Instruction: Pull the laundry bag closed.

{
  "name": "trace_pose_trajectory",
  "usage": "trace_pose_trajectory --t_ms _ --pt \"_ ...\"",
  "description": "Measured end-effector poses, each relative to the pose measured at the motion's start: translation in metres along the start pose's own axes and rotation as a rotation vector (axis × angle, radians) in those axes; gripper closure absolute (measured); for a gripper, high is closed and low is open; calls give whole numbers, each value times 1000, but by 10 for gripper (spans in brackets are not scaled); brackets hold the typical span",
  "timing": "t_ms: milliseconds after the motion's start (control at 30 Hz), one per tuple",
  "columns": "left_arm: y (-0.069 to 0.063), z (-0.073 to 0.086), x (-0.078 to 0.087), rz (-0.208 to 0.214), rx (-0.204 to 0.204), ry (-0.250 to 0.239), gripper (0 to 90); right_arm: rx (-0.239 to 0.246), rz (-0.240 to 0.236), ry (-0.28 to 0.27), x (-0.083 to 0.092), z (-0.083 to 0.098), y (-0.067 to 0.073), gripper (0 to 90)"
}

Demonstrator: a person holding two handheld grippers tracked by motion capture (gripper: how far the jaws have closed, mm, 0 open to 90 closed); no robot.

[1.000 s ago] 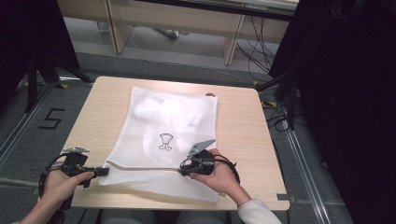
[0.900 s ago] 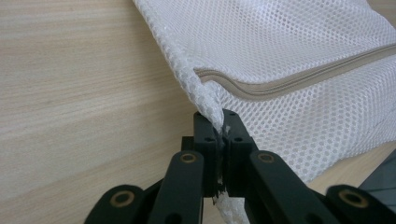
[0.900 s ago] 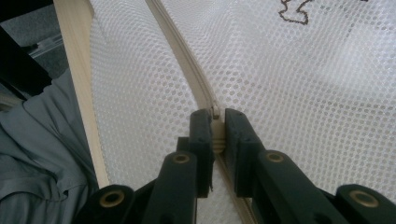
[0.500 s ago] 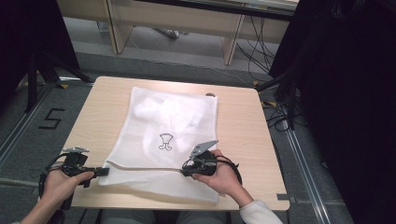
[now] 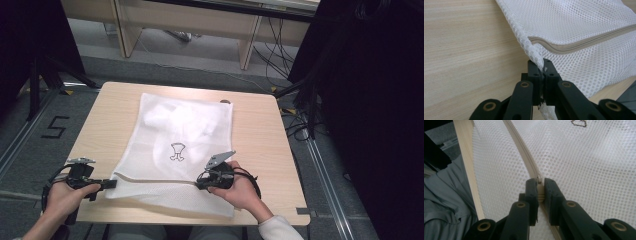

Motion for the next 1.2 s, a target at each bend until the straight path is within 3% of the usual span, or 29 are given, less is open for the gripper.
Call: trace_pose_trajectory --t_ms 500,533,867,900,1033,1200 --pt "-1 -1 -1 3 10 -10 860 -19 -2 -4 3 7 -2 826" --pt "0 0 0 0 -7 4 860 -19 -2 -4 3 7 -2 826" --pt "0 0 0 -4 -8 8 860 -19 -13 -5 5 11 -3 826" --pt "0 1 0 -2 -8 9 860 -41 -7 -3 6 12 -4 826" --pt "0 0 0 -1 -1 2 860 -39 6 -10 5 12 -5 826" --pt "0 0 0 -3 -2 2 860 -24 -16 -4 7 13 -4 826"
Point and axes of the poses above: each handheld gripper's, and its own axes: x roughly backward along the jaws, z roughly out of its underside, y roughly to its left, the point moved 8 cm from there along -x, roughly forward along the jaws, and after that the axes turned 11 degrees about y, right-handed, at the moved point
